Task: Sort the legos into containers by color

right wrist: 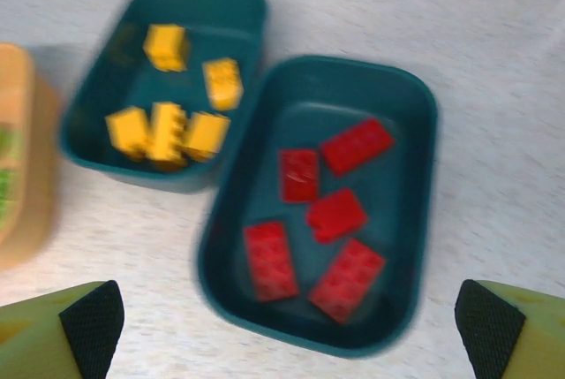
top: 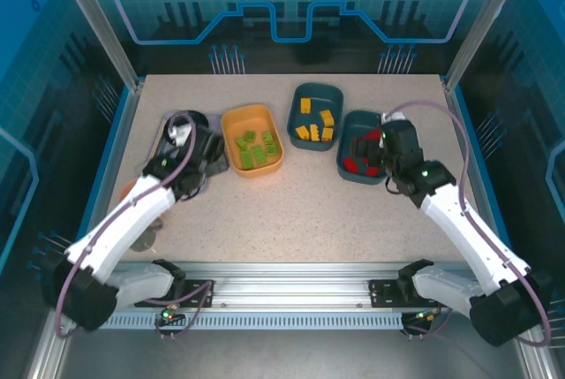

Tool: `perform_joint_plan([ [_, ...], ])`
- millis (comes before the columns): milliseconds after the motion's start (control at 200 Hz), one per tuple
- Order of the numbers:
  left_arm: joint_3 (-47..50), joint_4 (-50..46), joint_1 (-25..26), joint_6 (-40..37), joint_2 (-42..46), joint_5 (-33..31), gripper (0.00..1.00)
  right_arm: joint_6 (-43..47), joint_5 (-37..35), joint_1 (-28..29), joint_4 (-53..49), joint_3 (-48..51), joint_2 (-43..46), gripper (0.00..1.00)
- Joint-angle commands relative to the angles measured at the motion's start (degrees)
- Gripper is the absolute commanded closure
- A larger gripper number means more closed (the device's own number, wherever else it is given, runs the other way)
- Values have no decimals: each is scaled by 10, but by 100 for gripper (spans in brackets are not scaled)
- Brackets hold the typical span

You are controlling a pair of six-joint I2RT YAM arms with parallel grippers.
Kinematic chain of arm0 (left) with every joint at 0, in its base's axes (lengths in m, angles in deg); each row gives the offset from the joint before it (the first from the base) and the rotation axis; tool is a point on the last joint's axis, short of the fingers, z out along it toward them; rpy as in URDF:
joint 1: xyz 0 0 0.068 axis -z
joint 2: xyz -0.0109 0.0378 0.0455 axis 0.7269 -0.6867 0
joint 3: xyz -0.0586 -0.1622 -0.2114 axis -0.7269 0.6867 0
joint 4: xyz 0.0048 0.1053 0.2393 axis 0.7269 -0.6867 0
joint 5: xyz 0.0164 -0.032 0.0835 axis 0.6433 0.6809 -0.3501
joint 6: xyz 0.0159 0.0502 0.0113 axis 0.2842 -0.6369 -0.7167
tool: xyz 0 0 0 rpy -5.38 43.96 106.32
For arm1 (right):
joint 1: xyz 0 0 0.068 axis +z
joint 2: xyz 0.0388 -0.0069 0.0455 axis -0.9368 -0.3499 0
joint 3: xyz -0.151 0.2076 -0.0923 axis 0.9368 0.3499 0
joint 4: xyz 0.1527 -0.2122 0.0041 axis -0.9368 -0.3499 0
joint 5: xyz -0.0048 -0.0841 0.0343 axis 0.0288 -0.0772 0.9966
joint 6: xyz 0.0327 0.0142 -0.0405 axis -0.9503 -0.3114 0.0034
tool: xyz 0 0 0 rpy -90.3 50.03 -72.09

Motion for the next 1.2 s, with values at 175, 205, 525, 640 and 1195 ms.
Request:
perform_joint_plan([
  [175, 186, 255, -67, -193, 67, -28, 1, 113, -112, -34, 226, 179, -3, 0],
  [205, 193, 281, -86, -194, 58, -10, 1, 118, -105, -38, 247, 189, -13, 0],
  [525, 214, 516, -180, -229, -137, 90, 1, 149, -13, -91, 494, 226, -179, 0],
  [640, 209, 571, -199, -233, -177, 125, 1, 180, 22, -104, 524, 203, -220, 0],
  [1195, 335, 911, -231, -298, -229, 204, 1, 175, 124, -166, 723, 286, -262, 0],
])
